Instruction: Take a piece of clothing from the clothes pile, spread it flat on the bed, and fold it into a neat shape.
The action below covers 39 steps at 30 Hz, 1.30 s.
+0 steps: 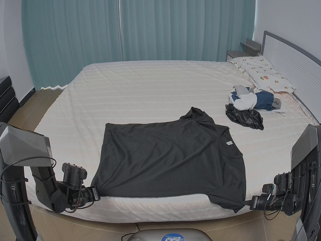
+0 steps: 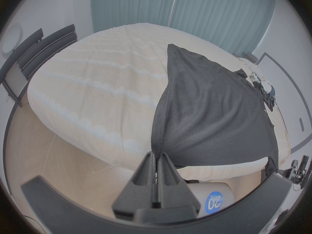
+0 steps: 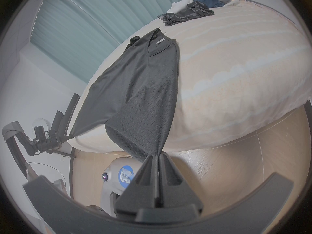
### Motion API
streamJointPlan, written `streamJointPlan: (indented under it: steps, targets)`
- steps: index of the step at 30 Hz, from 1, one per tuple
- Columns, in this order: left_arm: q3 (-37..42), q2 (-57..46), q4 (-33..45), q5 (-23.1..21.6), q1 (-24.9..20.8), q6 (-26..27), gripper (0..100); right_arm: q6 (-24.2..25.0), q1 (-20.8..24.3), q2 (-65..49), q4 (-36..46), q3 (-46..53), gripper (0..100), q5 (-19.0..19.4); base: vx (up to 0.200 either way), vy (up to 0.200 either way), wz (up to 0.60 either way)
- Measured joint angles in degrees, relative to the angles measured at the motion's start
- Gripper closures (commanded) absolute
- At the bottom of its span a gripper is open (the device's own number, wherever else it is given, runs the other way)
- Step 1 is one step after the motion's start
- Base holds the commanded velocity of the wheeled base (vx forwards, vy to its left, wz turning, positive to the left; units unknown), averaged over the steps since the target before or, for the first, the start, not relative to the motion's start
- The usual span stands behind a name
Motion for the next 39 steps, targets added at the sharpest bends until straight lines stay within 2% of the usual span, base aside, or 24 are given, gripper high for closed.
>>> streamJointPlan:
  steps: [6,11,23,24,26,27,34,37,39]
  targets:
    - [0.9,0.1,0.2,0.2,-0.3,0.4,100,-0.7,0.2,0.1,0.5,0.1,100,-1.2,0.000,0.000,0.00]
    - [1.9,0.1,1.1,0.2,-0.5,3.0,100,-2.7,0.2,-0.2,2.7,0.1,100,-3.3,0.000,0.000,0.00]
    - [2.8,0.5,1.3,0.2,-2.1,3.1,100,-3.2,-0.1,-0.8,3.0,0.1,100,-4.6,0.000,0.000,0.00]
    - [2.8,0.5,1.3,0.1,-2.1,3.0,0,-3.1,-0.2,-0.8,2.5,0.1,100,-4.6,0.000,0.000,0.00]
    - [2.7,0.7,1.3,0.0,-2.2,2.8,0,-3.0,-0.2,-0.7,1.3,0.1,100,-4.5,0.000,0.000,0.00]
    - [2.6,0.7,1.2,0.0,-2.2,2.7,0,-3.0,-0.3,-0.6,1.1,0.1,0,-4.5,0.000,0.000,0.00]
    - [2.4,1.0,1.1,-0.3,-2.6,2.5,0,-1.7,-0.8,0.3,0.1,0.1,0,-3.7,0.000,0.000,0.00]
    - [2.3,0.9,1.0,-0.4,-2.6,2.4,0,0.5,-2.0,-1.0,0.1,0.1,0,-1.4,0.000,0.000,0.00]
    - [2.3,0.7,1.0,-0.5,-2.6,2.4,0,3.4,-2.7,-2.2,0.1,0.1,0,1.7,0.000,0.000,0.00]
